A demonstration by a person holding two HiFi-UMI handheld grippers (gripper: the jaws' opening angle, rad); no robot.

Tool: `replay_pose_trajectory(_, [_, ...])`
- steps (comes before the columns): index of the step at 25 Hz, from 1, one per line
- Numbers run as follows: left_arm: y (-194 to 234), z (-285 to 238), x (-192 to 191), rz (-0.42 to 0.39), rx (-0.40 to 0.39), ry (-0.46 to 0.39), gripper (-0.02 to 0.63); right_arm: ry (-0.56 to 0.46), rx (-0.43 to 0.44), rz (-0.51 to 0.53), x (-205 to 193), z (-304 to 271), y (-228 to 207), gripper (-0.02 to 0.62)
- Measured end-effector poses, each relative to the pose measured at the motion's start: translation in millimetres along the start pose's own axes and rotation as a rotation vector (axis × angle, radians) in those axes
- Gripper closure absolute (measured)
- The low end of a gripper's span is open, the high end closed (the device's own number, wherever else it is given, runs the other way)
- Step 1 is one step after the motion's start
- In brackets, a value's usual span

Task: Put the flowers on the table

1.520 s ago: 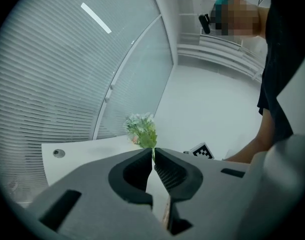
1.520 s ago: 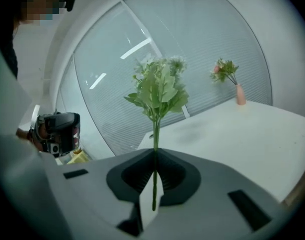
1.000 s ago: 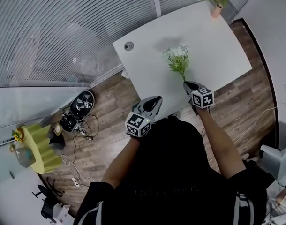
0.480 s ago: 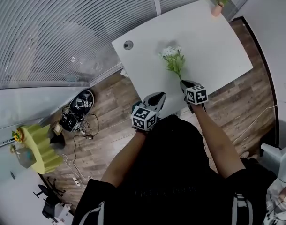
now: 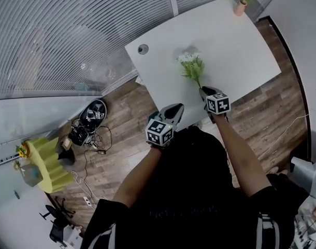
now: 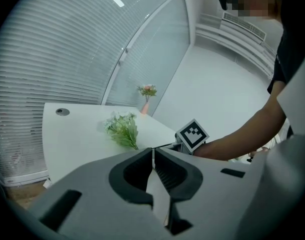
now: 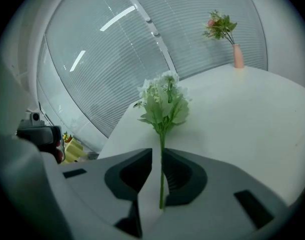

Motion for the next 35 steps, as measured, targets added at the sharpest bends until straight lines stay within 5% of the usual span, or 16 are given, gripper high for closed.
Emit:
replay_pose_trajectory(4, [-3.1,3.0,2.1,-0.009,0.004,-0.030,0.580,-0.028,0.033,0.003,-1.0,18.5,10.4,0.555])
replay_pose_trajectory(15, [-20.8,8.5,14.6,-0.028,-0.043,-0.088,0.580,-0.249,0.164,0.211,13.6,76.5,71.5,0.558])
replay_pose_trajectory(27, [-51.0,38.0,78.1,-0.242,-0.105,-0.237,0.580,-0.448,0.176,0.372,43.7,141.4,124.5,0.558])
replay_pose_trajectory(35, [-73.8,57.1,107.7,-0.310,-0.117,-0.307,0.580,-0.545,0.201,0.436,50.7,183.5,149.1,0.558])
Point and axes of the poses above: the fingertips, and each gripper's own axes: z backward along the fingers, y to its left, x out of its top, the point moved 6 cm from there along z, backward along the fingers, and after that the axes turned 6 degrees about -z, right-handed, at the moved point
